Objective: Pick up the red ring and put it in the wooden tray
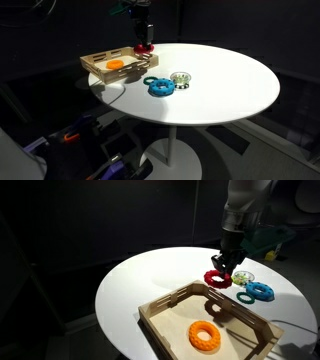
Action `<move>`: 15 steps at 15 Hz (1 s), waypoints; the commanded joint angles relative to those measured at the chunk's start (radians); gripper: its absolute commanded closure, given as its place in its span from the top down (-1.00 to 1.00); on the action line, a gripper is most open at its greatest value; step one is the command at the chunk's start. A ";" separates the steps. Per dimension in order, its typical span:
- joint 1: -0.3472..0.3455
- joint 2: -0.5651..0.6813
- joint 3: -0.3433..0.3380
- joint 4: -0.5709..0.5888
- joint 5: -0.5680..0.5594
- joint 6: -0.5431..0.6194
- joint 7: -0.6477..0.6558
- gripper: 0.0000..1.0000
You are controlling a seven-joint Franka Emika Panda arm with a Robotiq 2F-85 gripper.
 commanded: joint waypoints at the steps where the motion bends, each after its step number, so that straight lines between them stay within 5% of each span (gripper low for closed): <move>1: 0.024 -0.006 0.027 0.016 0.030 -0.032 -0.013 -0.80; 14: 0.089 0.012 0.092 -0.019 0.072 -0.082 -0.039 -0.80; 15: 0.093 0.014 0.094 -0.020 0.068 -0.090 -0.039 -0.62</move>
